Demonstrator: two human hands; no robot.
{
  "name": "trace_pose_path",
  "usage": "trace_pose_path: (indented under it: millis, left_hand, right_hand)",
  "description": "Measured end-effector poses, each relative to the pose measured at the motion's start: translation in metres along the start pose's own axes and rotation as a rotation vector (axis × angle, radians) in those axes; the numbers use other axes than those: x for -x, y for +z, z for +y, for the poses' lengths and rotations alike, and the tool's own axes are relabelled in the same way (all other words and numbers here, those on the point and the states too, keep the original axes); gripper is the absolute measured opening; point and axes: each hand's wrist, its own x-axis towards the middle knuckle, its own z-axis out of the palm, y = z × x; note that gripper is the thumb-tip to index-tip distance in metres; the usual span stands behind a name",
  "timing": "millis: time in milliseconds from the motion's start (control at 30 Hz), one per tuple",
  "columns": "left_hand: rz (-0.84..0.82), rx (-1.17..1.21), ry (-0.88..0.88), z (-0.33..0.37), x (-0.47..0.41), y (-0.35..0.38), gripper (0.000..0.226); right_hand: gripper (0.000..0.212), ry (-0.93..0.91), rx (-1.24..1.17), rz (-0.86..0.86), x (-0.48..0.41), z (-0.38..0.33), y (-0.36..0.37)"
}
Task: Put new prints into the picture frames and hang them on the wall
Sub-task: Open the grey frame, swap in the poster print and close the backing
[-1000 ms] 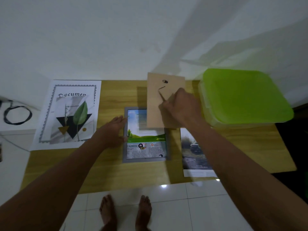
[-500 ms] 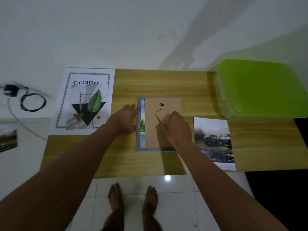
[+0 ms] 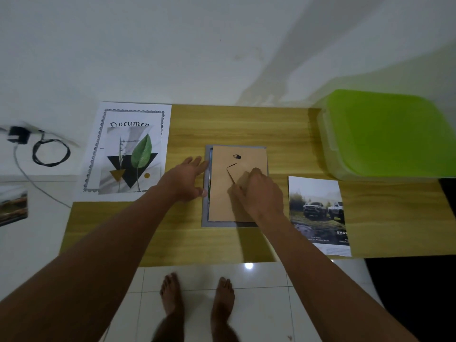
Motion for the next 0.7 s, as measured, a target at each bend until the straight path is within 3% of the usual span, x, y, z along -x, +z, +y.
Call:
trace_pose_path:
  millis: [267, 500, 700]
  left_hand:
    - [0.019, 0.031, 0.009, -0.0014, 0.0014, 0.0012, 0.094]
    - [0.005, 0.024, 0.012, -0.0012, 0.0005, -0.0011, 0.094]
    - [-0.001, 0.018, 0.016, -0.0046, -0.0021, 0.0015, 0.096]
  right_hand:
    - [0.039, -0.084, 0.106, -0.014, -0.003, 0.0057, 0.0035]
    - [0.05, -0.105, 0.013, -0.005, -0.0063, 0.006, 0.0066]
    - [0.047, -0.13, 0.077, -0.035, -0.0099, 0.0017, 0.0079]
